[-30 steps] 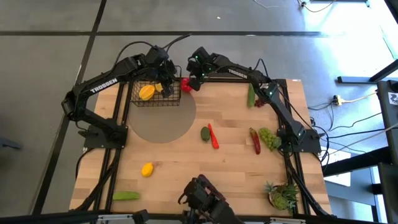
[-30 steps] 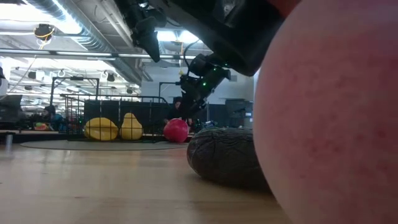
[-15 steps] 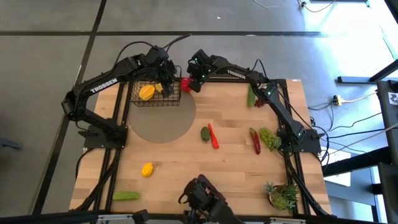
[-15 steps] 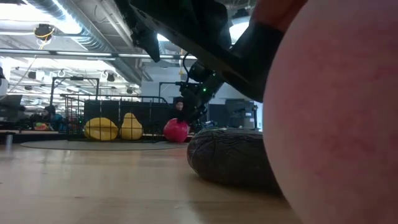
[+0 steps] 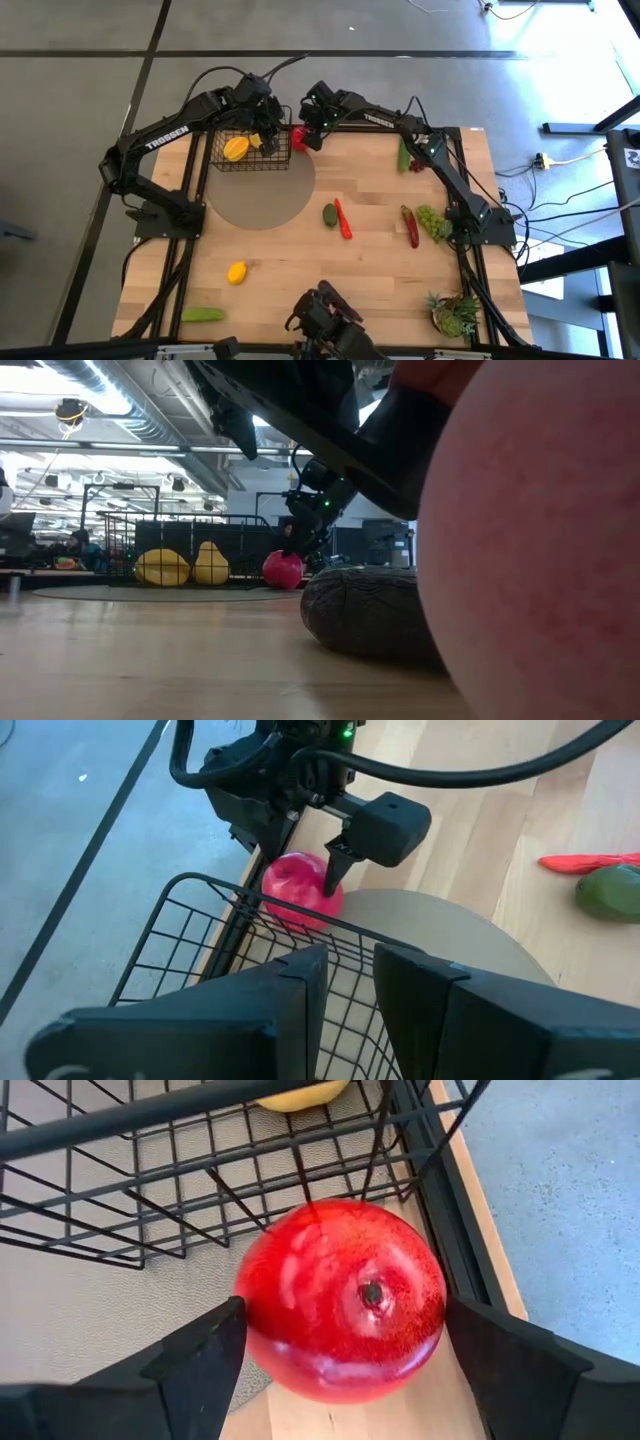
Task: Build produce basket
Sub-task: Put the red apple into the black wire basket
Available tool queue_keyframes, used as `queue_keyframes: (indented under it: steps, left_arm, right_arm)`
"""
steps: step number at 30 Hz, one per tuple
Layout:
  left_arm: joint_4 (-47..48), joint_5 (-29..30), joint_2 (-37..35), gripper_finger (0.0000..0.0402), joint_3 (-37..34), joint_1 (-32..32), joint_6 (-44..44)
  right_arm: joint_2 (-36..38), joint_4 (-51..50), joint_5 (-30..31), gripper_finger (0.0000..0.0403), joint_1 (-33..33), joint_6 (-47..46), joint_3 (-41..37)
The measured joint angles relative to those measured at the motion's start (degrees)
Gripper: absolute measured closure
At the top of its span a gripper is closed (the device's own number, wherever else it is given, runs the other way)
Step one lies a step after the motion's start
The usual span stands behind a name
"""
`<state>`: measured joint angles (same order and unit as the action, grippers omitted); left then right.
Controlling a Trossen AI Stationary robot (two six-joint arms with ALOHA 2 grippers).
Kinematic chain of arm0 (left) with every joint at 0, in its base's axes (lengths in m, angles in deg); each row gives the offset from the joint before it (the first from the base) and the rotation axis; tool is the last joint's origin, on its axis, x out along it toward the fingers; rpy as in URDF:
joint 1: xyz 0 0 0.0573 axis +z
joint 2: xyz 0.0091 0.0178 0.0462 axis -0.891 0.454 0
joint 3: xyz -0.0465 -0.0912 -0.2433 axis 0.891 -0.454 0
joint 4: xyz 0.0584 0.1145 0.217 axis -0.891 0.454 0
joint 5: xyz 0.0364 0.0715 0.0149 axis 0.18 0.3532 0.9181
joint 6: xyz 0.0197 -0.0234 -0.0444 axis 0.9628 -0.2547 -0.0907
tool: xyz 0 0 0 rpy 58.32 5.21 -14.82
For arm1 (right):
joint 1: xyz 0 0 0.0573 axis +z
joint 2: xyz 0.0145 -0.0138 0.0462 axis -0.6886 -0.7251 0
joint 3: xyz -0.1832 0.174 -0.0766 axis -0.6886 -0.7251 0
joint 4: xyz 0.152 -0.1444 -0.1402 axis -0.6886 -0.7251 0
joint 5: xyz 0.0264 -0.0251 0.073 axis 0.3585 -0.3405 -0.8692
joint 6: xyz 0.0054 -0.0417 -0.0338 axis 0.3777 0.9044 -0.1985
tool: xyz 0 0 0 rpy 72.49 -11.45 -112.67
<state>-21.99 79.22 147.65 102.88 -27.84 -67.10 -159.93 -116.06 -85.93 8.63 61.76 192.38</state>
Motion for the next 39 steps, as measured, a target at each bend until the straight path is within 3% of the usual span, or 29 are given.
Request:
queue_keyframes:
  steps: [20,30,39]
  left_arm:
    - [-0.01,0.0,0.0,0.0327,0.0,0.01,0.0]
    - [0.0,-0.01,0.0,0.0327,0.0,0.0,-0.02]
    - [-0.02,0.01,0.0,0.0327,0.0,0.0,0.0]
  right_arm:
    - [0.22,-3.63,1.47,0.0122,0.98,-1.9,0.04]
    - [0.24,-3.67,3.75,0.0128,1.78,-8.96,0.11]
    - [0.31,-3.69,3.92,0.0193,2.25,-9.24,0.15]
